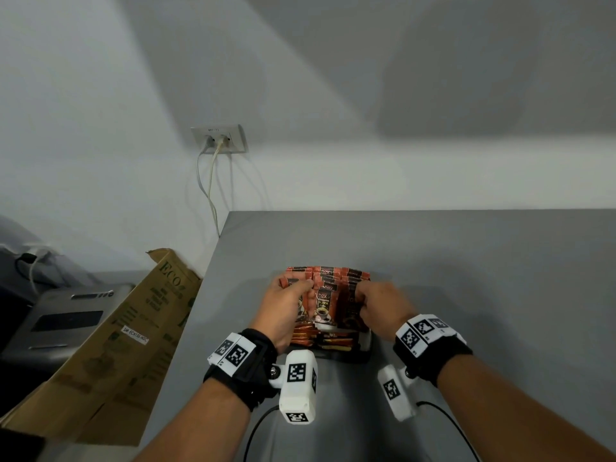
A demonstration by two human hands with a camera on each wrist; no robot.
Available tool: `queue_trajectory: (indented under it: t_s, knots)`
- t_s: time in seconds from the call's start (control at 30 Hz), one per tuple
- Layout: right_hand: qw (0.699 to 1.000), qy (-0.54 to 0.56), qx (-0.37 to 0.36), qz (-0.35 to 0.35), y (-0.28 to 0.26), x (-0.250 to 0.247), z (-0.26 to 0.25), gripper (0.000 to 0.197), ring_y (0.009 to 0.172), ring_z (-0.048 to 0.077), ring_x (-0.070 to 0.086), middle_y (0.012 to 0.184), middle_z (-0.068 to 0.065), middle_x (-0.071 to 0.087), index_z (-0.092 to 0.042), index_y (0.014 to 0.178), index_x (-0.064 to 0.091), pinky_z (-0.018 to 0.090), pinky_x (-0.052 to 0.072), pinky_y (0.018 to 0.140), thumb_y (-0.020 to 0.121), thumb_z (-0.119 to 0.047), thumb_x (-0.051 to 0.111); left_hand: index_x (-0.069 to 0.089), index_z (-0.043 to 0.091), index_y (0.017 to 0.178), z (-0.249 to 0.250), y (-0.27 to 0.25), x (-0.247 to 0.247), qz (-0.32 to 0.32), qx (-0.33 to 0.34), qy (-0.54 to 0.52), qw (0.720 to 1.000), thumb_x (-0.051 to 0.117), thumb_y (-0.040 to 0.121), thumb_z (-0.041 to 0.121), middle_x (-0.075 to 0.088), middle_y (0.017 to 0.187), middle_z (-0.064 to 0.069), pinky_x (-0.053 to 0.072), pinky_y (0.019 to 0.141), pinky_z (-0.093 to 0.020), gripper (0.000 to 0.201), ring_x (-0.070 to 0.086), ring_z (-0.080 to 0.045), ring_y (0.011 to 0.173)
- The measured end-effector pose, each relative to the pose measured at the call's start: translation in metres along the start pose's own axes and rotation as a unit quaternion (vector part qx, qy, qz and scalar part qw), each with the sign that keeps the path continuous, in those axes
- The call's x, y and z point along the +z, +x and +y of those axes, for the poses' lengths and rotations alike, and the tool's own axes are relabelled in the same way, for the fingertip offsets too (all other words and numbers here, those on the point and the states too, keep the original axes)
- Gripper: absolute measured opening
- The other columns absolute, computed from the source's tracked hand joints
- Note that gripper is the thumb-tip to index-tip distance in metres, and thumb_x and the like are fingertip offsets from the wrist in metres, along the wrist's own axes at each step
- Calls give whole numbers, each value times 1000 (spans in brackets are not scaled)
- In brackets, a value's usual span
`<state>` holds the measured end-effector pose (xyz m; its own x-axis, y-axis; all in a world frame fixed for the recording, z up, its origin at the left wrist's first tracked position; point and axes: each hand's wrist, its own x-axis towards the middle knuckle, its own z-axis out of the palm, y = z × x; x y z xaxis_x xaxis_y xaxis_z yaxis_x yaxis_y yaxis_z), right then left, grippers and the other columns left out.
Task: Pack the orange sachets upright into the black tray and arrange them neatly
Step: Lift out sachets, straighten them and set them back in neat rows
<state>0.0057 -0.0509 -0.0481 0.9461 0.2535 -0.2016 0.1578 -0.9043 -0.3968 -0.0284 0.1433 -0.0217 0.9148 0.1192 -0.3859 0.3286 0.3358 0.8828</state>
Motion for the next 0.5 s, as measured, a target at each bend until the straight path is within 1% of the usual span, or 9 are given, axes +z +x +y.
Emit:
queue_trajectory:
  t_s: [0.1,0.17,0.27,0.33,0.37,0.43,0.5]
  knots:
    - [1000,-3,3,2,2,0,1,19,91,22,57,104,4,62,-18,102,62,31,47,76,89,-7,53,57,5,98,2,-4,-1,-12,0,15,1000,55,95,-1,57,70,-10,46,50,-33,7,53,-22,59]
    - [1000,-4,-3,7,3,0,3,20,92,21,55,105,4,60,-15,103,62,30,46,77,89,-5,52,59,7,94,4,-8,-1,-17,-3,20,1000,54,96,-1,56,70,-10,44,52,-33,9,52,-22,58]
    - [999,3,-31,34,3,3,7,19,100,21,55,107,2,58,-14,102,63,28,45,82,88,-5,54,57,5,101,4,-9,-3,-15,-14,15,1000,55,96,-1,57,70,-10,44,52,-32,8,53,-20,56]
    - [998,6,-48,47,2,6,9,18,104,18,51,111,-2,54,-17,104,62,29,46,90,86,-14,63,56,5,104,3,-8,-4,-12,-21,8,1000,55,95,-1,58,70,-9,44,52,-32,11,54,-20,57]
    - [997,3,-55,47,1,8,11,21,106,16,48,113,-3,51,-20,103,60,30,47,92,84,-19,68,56,5,104,4,-8,-4,-10,-23,6,1000,55,95,-1,58,70,-9,44,52,-32,11,54,-20,57]
    - [997,-8,-69,44,1,11,13,27,105,14,43,111,-5,48,-23,96,55,30,47,90,76,-24,73,57,5,102,5,-10,-4,-10,-23,6,1000,53,93,-4,58,74,-13,44,53,-33,14,53,-21,58]
    - [996,-28,-80,39,0,14,14,30,102,14,43,108,-6,47,-25,89,49,26,45,84,73,-23,74,59,3,102,6,-11,-3,-16,-23,5,1000,48,87,-10,56,79,-18,45,53,-34,22,53,-23,59]
